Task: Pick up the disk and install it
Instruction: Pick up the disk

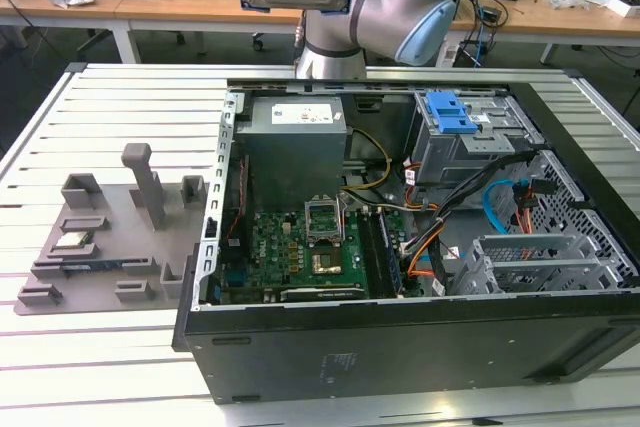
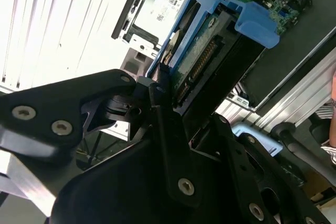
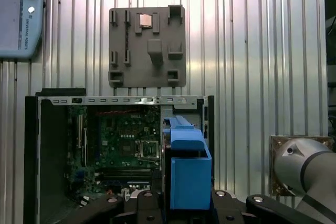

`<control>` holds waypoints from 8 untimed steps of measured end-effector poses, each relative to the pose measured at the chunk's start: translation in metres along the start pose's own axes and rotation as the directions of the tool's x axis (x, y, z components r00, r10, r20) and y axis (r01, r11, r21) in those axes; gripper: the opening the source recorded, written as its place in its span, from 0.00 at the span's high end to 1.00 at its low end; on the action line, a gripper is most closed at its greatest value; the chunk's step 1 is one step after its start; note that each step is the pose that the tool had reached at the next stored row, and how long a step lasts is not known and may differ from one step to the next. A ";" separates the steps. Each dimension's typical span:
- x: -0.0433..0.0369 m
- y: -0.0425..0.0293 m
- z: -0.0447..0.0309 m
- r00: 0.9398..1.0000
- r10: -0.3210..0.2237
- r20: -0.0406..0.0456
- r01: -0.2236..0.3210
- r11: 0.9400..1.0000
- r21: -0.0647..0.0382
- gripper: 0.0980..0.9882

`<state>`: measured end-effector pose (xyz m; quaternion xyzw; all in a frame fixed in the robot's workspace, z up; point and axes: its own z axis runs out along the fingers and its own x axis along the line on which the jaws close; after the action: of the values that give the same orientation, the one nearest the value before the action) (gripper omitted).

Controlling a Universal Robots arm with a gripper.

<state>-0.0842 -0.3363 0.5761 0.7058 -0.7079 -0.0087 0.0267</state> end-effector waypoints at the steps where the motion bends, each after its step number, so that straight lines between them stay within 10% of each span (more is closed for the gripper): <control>1: 0.0000 -0.0016 0.0010 1.000 0.000 0.000 0.000 1.000 0.000 0.70; 8: -0.0003 -0.0129 0.0087 1.000 0.000 -0.001 0.000 1.000 0.000 0.70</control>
<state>-0.0717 -0.3362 0.5668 0.7058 -0.7078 -0.0084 0.0272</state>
